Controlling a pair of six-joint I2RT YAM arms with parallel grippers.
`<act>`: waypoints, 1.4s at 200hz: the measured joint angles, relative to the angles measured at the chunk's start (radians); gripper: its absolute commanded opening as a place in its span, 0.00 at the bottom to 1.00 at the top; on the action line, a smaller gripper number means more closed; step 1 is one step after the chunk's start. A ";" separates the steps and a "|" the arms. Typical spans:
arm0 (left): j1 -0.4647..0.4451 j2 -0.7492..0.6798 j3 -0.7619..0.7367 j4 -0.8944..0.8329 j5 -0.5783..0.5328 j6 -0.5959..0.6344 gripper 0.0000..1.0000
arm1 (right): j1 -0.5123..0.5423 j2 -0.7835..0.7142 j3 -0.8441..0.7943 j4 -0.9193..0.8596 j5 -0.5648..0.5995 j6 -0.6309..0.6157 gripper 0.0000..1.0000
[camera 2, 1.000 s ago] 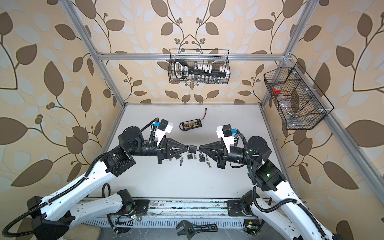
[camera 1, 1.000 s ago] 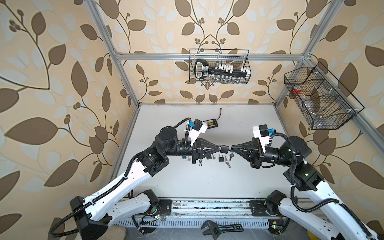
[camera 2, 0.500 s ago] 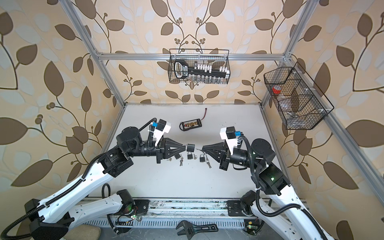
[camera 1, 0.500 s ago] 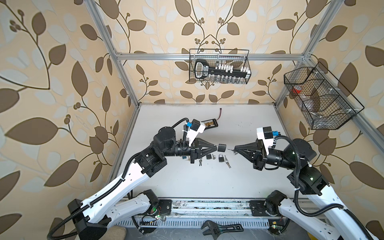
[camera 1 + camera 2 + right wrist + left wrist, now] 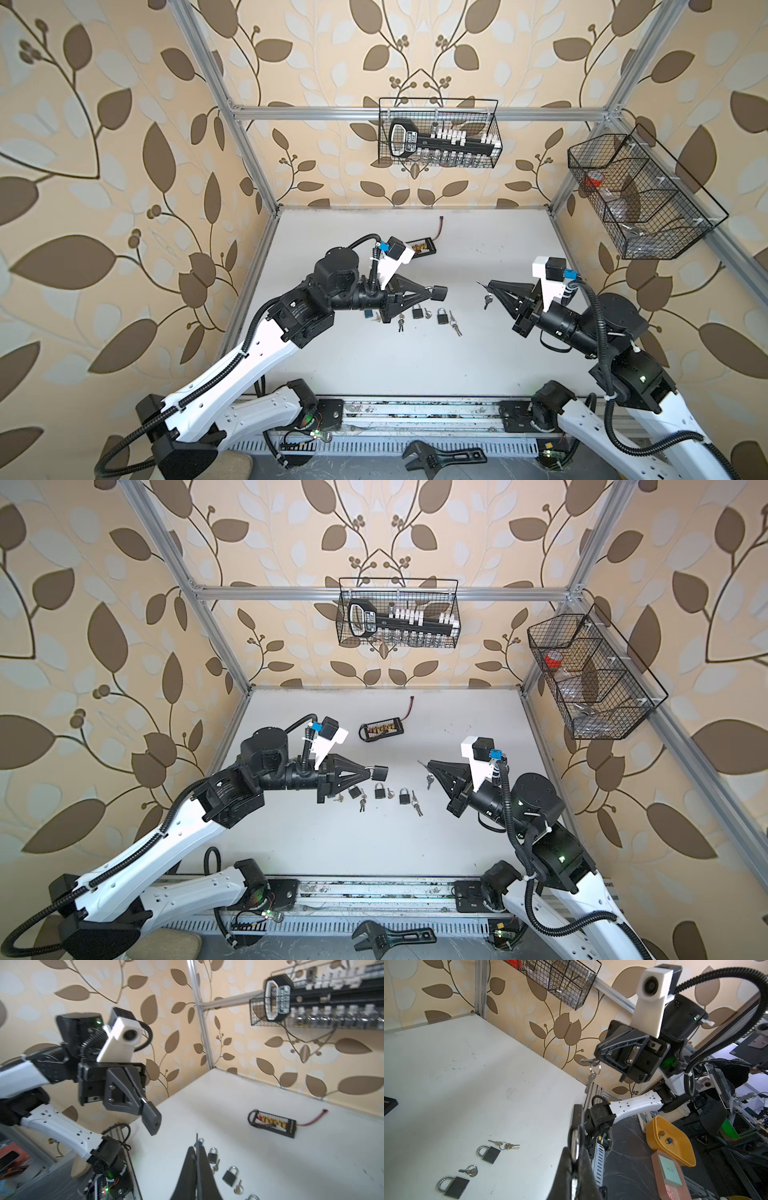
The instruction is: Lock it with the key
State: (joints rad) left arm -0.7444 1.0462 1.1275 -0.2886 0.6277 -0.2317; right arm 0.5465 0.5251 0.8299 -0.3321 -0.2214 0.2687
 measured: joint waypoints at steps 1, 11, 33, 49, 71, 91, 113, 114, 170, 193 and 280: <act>0.000 0.003 0.002 -0.001 0.000 0.000 0.00 | 0.000 -0.001 -0.005 -0.003 0.006 0.001 0.00; 0.000 0.053 0.021 -0.010 -0.001 0.011 0.00 | -0.001 -0.007 -0.047 -0.016 0.051 0.020 0.00; -0.003 0.163 0.047 -0.042 -0.005 0.032 0.00 | -0.006 -0.012 -0.142 -0.042 0.123 0.061 0.00; -0.016 0.250 0.066 -0.072 -0.012 0.051 0.00 | -0.020 -0.006 -0.194 -0.047 0.153 0.087 0.00; -0.055 0.367 0.113 -0.119 -0.014 0.079 0.00 | -0.086 0.012 -0.255 -0.040 0.158 0.125 0.00; -0.096 0.478 0.171 -0.142 -0.015 0.105 0.00 | -0.198 0.027 -0.319 -0.015 0.118 0.159 0.00; -0.130 0.595 0.238 -0.173 -0.008 0.133 0.00 | -0.384 0.039 -0.402 0.021 0.021 0.208 0.00; -0.131 0.600 0.240 -0.174 -0.008 0.134 0.00 | -0.389 0.040 -0.406 0.022 0.017 0.209 0.00; -0.167 0.890 0.428 -0.279 0.019 0.214 0.00 | -0.657 0.037 -0.522 0.057 -0.119 0.315 0.00; -0.167 1.003 0.526 -0.349 0.024 0.260 0.00 | -0.660 0.026 -0.522 0.068 -0.124 0.325 0.00; -0.150 1.271 0.811 -0.579 0.018 0.364 0.00 | -0.660 0.024 -0.522 0.072 -0.154 0.327 0.00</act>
State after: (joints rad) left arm -0.8940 2.3177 1.9381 -0.8677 0.6460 0.1326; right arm -0.1135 0.5495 0.3077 -0.2604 -0.3756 0.5953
